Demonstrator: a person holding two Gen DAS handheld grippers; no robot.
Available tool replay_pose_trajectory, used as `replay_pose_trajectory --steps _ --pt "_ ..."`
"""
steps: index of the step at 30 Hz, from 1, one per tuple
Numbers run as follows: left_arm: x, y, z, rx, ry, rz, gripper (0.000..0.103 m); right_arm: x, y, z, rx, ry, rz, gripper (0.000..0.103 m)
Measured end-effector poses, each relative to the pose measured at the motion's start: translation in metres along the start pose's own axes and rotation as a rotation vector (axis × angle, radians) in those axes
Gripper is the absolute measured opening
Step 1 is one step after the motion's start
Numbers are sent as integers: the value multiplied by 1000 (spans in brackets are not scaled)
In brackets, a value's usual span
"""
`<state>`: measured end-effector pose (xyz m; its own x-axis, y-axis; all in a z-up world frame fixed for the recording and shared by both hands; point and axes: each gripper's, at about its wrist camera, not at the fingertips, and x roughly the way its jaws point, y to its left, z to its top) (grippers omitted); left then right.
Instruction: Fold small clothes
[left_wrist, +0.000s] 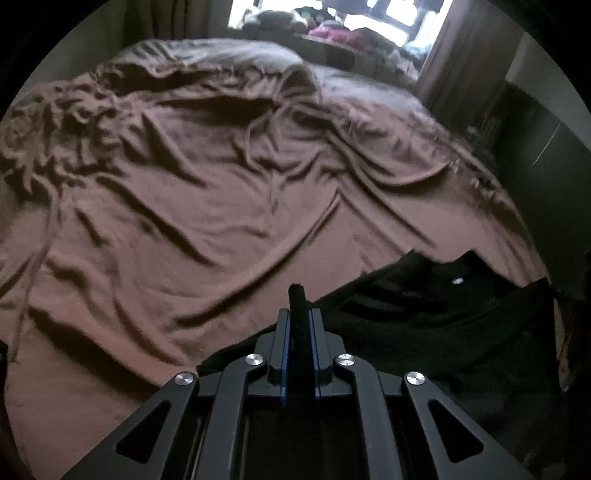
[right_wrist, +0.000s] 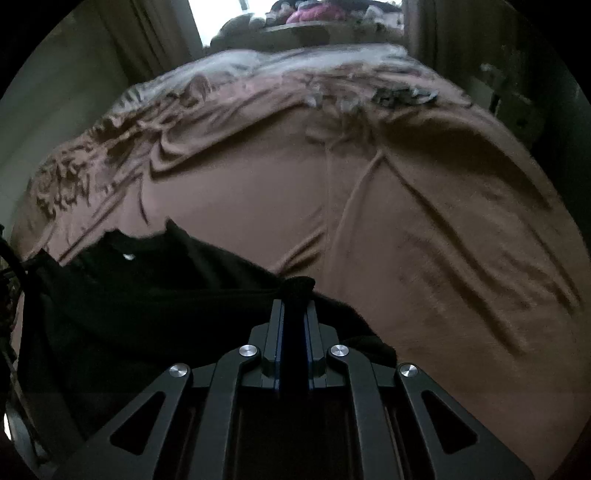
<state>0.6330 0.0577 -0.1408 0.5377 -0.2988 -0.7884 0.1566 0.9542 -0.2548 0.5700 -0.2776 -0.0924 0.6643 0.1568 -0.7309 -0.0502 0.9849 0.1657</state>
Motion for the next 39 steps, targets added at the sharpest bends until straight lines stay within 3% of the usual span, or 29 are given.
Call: replay_pose_trajectory --steps 7,14,18,30,32,39 --pt "-49 -13 15 21 -104 -15 9 -54 2 -4 44 -110 4 6" --pt "-49 -15 32 12 -129 12 9 -78 3 -2 30 -172 -11 6" --pt "-32 -10 38 7 -112 45 9 -61 4 10 9 -161 -15 5" --pt "62 18 36 -18 14 107 9 38 -12 25 3 -17 -52 5" --pt "74 22 34 -19 33 121 3 52 -12 28 2 6 -62 5" --pt "100 31 27 -31 93 137 4 94 -12 33 3 103 -82 7"
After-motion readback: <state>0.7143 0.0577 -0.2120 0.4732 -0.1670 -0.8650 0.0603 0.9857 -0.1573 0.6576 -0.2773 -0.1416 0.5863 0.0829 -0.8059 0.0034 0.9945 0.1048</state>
